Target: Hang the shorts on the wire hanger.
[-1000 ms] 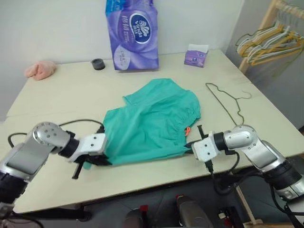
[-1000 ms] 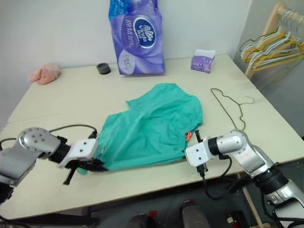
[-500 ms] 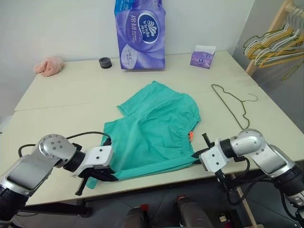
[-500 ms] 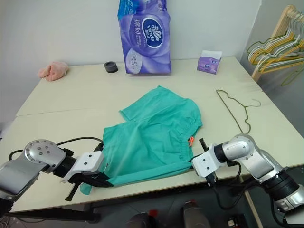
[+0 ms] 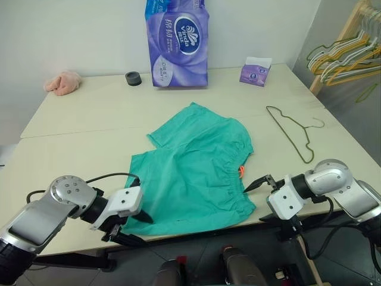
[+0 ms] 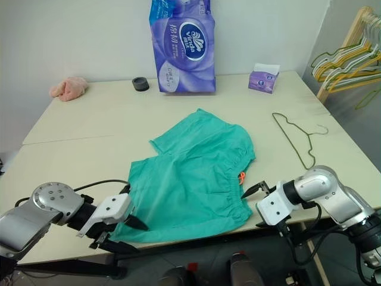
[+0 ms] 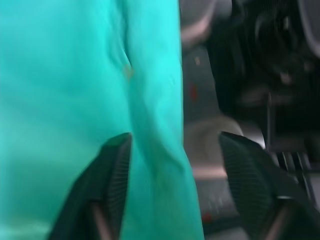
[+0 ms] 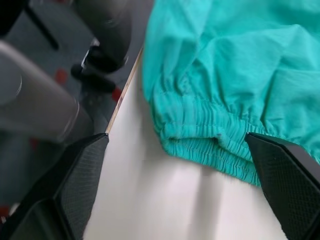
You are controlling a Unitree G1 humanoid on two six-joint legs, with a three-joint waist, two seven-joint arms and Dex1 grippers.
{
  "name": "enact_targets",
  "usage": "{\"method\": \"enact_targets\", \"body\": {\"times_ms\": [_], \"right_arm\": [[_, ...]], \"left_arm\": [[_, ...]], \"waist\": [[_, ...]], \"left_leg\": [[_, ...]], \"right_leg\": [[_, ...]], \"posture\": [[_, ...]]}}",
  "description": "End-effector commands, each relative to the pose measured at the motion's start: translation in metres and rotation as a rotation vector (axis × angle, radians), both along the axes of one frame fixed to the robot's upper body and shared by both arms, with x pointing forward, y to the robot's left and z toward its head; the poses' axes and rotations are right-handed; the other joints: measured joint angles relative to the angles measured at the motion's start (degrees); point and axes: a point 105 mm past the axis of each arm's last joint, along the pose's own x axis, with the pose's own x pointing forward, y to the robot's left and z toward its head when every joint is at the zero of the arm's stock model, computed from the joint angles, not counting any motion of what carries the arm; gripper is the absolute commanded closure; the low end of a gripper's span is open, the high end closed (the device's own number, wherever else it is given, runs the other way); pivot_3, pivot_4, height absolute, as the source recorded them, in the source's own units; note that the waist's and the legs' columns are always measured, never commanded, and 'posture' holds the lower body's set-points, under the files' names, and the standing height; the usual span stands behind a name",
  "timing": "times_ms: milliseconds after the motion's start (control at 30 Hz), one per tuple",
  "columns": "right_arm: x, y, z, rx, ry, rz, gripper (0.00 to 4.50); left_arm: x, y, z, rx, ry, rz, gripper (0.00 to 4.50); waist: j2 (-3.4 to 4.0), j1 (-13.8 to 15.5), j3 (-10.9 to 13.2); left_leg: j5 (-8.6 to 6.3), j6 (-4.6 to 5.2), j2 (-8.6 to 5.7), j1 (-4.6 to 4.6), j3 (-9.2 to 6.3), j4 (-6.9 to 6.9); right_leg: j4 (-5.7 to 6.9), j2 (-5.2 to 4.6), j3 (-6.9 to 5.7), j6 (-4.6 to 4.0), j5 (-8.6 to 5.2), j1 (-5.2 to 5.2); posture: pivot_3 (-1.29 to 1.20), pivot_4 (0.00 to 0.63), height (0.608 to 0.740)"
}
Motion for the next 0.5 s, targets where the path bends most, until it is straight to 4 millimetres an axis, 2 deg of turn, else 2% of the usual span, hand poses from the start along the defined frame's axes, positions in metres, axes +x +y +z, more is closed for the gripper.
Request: {"method": "enact_targets", "body": {"times_ms": [33,67,133,233,333,400,500], "right_arm": [[0.01,-0.006,0.027,0.132,-0.021,-0.145,0.0],[0.019,-0.012,0.034,0.201,-0.025,-0.248,0.0],[0.034,-0.028,0.047,0.342,-0.019,-0.465,0.0],[0.048,-0.049,0.057,0.516,-0.001,-0.726,0.0],[0.069,-0.083,0.062,0.674,-0.035,-1.049,0.0],[0.082,-0.107,0.06,0.707,-0.07,-1.252,0.0],[0.097,-0.128,0.061,0.777,-0.074,-1.43,0.0]], "left_arm": [[0.017,-0.016,0.035,-0.17,-0.115,0.047,0.25],[0.03,-0.02,0.044,-0.224,-0.183,0.088,0.01],[0.051,-0.029,0.062,-0.313,-0.269,0.164,0.01],[0.075,-0.04,0.077,-0.391,-0.362,0.245,0.01],[0.087,-0.055,0.082,-0.418,-0.384,0.246,0.01],[0.09,-0.065,0.081,-0.414,-0.373,0.223,0.01],[0.094,-0.076,0.08,-0.406,-0.361,0.186,0.01]], "waist": [[-0.02,0.02,-0.01],[-0.01,0.01,-0.01],[-0.05,0.24,-0.03],[-0.1,0.37,-0.07],[-0.1,0.26,-0.08],[-0.09,-0.03,-0.09],[-0.06,-0.52,-0.08]], "left_leg": [[0.0,0.0,0.0,0.0,-0.01,0.01],[0.0,0.0,0.0,-0.01,-0.01,0.01],[0.0,0.0,-0.02,-0.01,-0.01,0.02],[0.0,-0.01,-0.02,-0.02,-0.05,0.03],[0.0,-0.01,-0.03,-0.03,-0.03,0.02],[0.0,-0.01,-0.03,-0.03,-0.04,0.01],[0.0,-0.02,-0.04,-0.03,0.0,-0.03]], "right_leg": [[0.0,0.0,-0.01,0.0,0.0,0.0],[0.0,0.0,-0.01,0.0,0.0,0.0],[0.02,-0.01,0.0,0.0,0.0,0.01],[0.02,-0.01,0.0,0.0,0.02,0.03],[0.02,-0.01,0.06,-0.01,0.02,0.03],[0.04,-0.01,0.09,-0.01,0.02,0.03],[0.04,0.01,0.11,-0.01,0.02,-0.02]], "posture": [[-0.19,0.113,0.74],[-0.19,0.113,0.74],[-0.19,0.112,0.74],[-0.2,0.113,0.74],[-0.22,0.114,0.74],[-0.23,0.115,0.74],[-0.24,0.116,0.74]]}}
